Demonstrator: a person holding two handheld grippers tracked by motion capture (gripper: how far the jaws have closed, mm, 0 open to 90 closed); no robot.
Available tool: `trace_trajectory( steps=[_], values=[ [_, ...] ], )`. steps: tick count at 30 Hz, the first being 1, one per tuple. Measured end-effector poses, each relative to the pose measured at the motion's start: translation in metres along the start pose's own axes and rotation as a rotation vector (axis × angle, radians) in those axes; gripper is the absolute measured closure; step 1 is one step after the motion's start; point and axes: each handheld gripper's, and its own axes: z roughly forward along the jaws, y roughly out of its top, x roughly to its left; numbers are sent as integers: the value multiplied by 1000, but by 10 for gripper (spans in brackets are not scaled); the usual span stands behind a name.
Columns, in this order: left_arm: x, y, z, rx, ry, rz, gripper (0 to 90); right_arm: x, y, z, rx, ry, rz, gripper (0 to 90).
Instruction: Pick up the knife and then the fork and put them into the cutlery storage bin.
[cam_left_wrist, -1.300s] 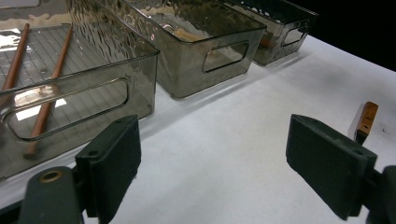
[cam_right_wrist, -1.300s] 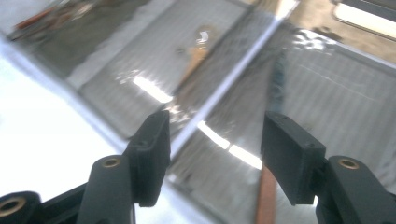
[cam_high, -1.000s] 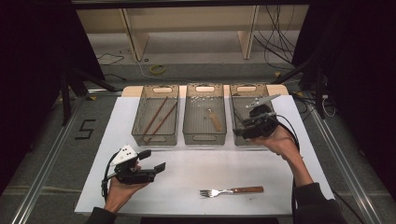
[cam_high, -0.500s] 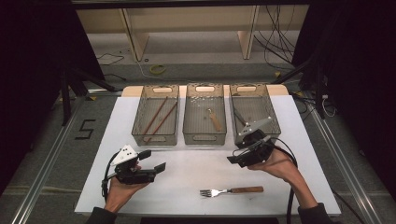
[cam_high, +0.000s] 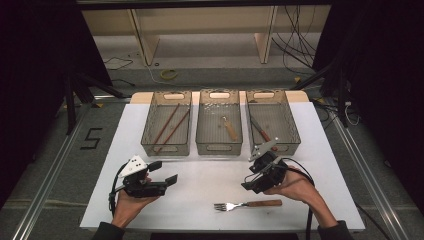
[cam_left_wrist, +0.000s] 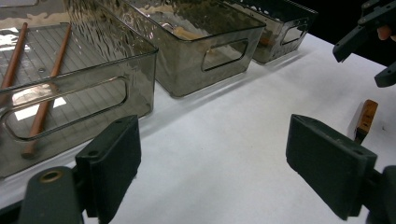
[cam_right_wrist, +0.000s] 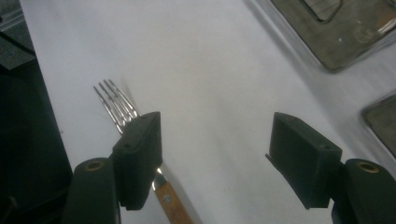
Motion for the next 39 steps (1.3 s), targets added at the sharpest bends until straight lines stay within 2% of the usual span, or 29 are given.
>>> trace_trajectory(
  steps=[5,9,15,21,27,34,36,39],
  values=[
    [0,0,0,0,0,0,174,5,-2,1,26,12,-10,352],
    [0,0,-1,0,0,-1,174,8,-4,5,47,15,-41,352],
    [0,0,-1,0,0,0,174,13,-7,9,93,25,-45,360],
    [0,0,-1,-1,0,-1,174,16,-11,13,121,29,-87,381],
    [0,0,-1,0,0,0,174,19,-15,18,167,24,-93,401],
    [0,0,-1,0,1,0,174,19,-19,19,184,25,-89,427],
    [0,0,-1,0,1,0,174,19,-20,20,185,24,-126,440],
    [0,0,-1,0,1,0,174,21,-21,23,207,28,-128,457]
  ],
)
